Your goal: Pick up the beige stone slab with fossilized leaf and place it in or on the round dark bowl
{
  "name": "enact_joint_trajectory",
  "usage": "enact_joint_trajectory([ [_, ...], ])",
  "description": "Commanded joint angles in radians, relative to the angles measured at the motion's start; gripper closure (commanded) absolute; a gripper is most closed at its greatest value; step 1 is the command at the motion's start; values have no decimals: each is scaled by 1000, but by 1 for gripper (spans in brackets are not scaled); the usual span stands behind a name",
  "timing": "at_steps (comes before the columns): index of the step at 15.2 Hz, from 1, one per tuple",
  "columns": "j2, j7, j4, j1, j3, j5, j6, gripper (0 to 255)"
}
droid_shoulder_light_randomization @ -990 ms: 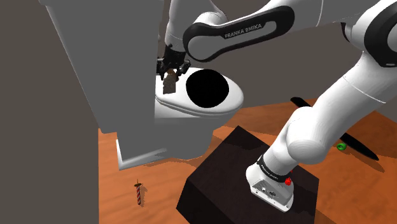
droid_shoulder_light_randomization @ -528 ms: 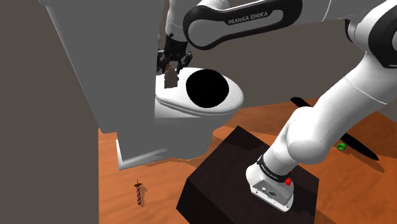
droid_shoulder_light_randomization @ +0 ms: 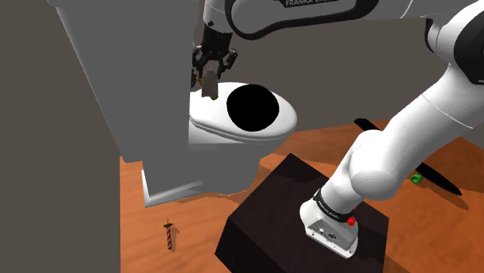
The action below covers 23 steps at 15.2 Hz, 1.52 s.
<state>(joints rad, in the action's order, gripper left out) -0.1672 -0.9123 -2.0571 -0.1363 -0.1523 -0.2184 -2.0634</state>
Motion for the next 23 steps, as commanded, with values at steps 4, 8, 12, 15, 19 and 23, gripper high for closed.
enact_joint_trajectory([
  [4, -16, 16, 56, -5, -1, 10, 43, 255],
  [8, -135, 97, -62, 17, 51, 29, 28, 255],
  [12, -245, 179, -161, 38, 110, 35, 25, 255],
  [15, -322, 242, -223, 55, 157, 31, 29, 255],
  [19, -406, 319, -283, 78, 216, 18, 40, 255],
  [23, -405, 310, -336, 80, 219, 12, -13, 255],
])
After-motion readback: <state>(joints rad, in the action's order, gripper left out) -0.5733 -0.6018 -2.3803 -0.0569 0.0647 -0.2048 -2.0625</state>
